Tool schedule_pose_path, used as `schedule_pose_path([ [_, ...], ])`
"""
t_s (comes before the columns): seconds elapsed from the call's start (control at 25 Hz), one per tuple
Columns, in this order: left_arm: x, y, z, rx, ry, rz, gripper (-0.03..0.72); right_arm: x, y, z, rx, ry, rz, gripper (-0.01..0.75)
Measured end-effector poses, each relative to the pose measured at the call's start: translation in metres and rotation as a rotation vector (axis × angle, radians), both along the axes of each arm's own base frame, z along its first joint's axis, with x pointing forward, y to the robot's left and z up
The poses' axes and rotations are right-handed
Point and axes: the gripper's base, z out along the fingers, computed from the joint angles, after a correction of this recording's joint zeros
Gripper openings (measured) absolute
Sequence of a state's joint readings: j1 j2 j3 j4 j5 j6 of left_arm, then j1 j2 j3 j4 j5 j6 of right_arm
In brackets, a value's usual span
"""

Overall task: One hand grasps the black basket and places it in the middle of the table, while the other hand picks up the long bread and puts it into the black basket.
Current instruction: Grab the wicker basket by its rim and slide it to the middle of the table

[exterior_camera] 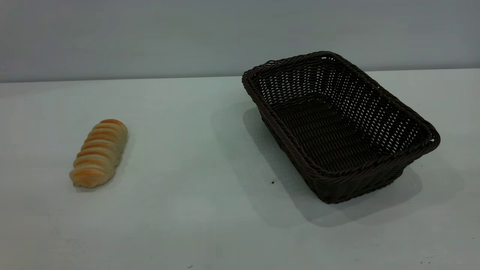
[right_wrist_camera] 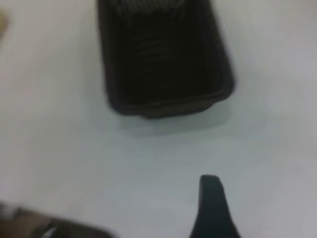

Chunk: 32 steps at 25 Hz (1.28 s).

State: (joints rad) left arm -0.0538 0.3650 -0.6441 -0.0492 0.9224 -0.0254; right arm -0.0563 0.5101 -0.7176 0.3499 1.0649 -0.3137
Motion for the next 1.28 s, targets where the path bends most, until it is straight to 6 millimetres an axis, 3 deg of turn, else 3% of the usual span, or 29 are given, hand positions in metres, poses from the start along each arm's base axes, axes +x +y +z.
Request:
schedule_pose_path([
  [0.16,0.017,-0.001,0.009,-0.027,0.049,0.026,0.563,0.036,0.004,-0.011,0.079,0.204,0.030,0.548],
  [0.28,0.028,-0.002,0.007,-0.030,0.102,0.033,0.563,0.067,0.004,-0.030,0.111,0.373,0.029,0.548],
  [0.48,0.036,-0.003,0.005,-0.043,0.142,0.033,0.563,0.107,0.005,-0.057,0.199,0.496,-0.010,0.548],
  [0.92,0.036,-0.003,0.005,-0.044,0.141,0.032,0.563,0.163,0.006,-0.098,0.383,0.533,-0.176,0.548],
  [1.28,0.035,-0.003,0.005,-0.055,0.146,0.043,0.563,0.192,0.002,-0.151,0.435,0.665,-0.357,0.548],
])
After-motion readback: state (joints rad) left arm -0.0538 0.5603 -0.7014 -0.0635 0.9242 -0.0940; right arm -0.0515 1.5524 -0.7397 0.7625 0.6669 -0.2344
